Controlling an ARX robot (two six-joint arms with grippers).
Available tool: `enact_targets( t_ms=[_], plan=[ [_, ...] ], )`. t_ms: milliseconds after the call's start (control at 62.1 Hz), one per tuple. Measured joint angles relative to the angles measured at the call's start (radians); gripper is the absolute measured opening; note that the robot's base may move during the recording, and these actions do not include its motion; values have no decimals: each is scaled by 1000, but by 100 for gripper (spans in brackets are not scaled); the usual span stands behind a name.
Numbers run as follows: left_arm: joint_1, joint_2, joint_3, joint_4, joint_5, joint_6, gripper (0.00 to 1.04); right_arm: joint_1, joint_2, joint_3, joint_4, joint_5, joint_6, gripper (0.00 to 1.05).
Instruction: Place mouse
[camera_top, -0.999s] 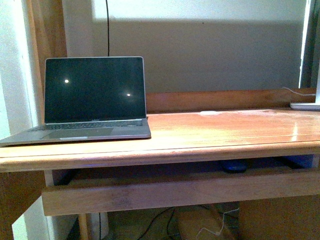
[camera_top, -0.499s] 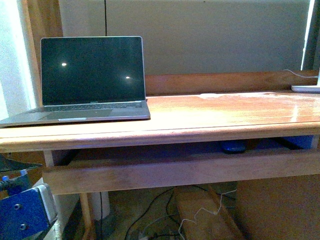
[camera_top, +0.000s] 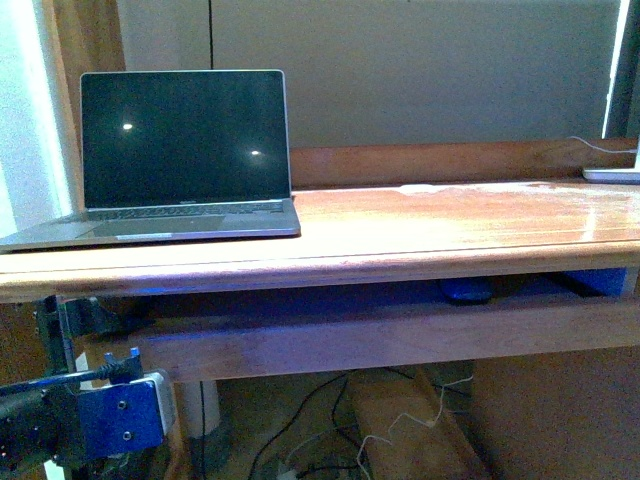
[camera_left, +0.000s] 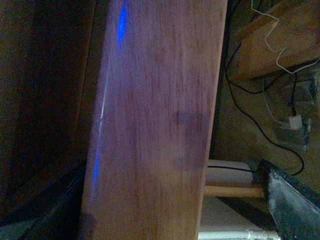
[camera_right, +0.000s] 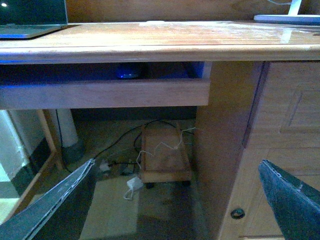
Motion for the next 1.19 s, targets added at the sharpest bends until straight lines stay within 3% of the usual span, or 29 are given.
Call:
enact_targets(
  t_ms=[177, 306, 516, 725, 870, 983, 1079, 1192],
  plan=[
    [21, 17, 24, -58, 10, -1, 97, 0, 0, 0, 0, 0, 0, 97],
    [23, -82, 7, -304, 19, -86, 97, 0, 0, 0, 0, 0, 0, 97],
    [56, -321, -62, -778, 222, -225, 97, 0, 0, 0, 0, 0, 0, 97],
    [88, -503, -141, -1002, 389, -446, 97, 0, 0, 0, 0, 0, 0, 97],
    [87, -693, -224, -1058, 479, -769, 97, 0, 0, 0, 0, 0, 0, 97],
    [50, -949, -304, -909, 526, -1147, 97, 0, 0, 0, 0, 0, 0, 97],
    [38, -1155, -336, -827, 460, -1429, 97, 0, 0, 0, 0, 0, 0, 97],
    [34, -1379, -399, -880, 352, -1695, 97, 0, 0, 0, 0, 0, 0, 97]
  ],
)
